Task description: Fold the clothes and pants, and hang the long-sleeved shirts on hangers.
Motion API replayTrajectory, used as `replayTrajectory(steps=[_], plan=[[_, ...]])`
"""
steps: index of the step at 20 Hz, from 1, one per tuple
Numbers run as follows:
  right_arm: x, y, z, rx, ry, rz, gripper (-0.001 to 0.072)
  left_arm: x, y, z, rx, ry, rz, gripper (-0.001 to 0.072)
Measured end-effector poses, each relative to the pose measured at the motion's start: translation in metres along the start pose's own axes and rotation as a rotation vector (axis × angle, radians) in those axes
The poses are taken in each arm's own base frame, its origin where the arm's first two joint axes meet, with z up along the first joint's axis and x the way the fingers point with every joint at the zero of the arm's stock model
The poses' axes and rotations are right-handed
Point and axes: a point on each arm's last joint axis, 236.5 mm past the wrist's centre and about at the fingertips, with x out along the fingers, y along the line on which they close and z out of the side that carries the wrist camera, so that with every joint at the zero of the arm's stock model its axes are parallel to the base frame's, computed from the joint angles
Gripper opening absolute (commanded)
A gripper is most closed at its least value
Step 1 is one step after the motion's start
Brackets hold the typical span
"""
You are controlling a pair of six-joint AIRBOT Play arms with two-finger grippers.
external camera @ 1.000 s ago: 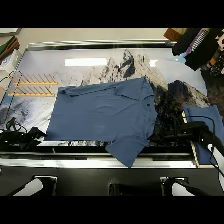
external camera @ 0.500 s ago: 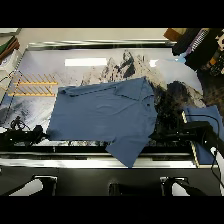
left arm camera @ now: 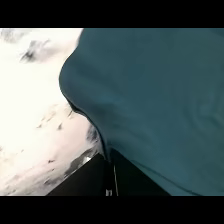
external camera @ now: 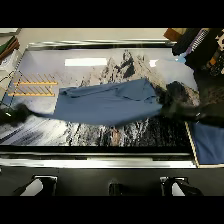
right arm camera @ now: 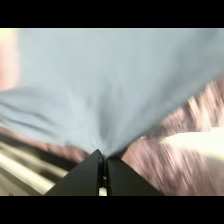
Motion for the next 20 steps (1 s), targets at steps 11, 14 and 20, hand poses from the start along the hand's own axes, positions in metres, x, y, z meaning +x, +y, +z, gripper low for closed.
replayTrajectory(steps=[11,14,20], plan=[[-0.259,0.320,0.033,-0.616,-0.730,0.099,0.0031,-0.359,-0.233,0.047,0.482,-0.962,-0.001,0.0016],[-0.278,0.326,0.039,-0.598,-0.805,0.065,0.0031,-0.383,-0.236,0.040,0.473,-1.033,0.023,0.0016],[-0.215,0.244,0.112,-0.383,-0.587,-0.023,0.0032,-0.290,-0.213,0.076,0.461,-0.761,-0.019,0.0016]])
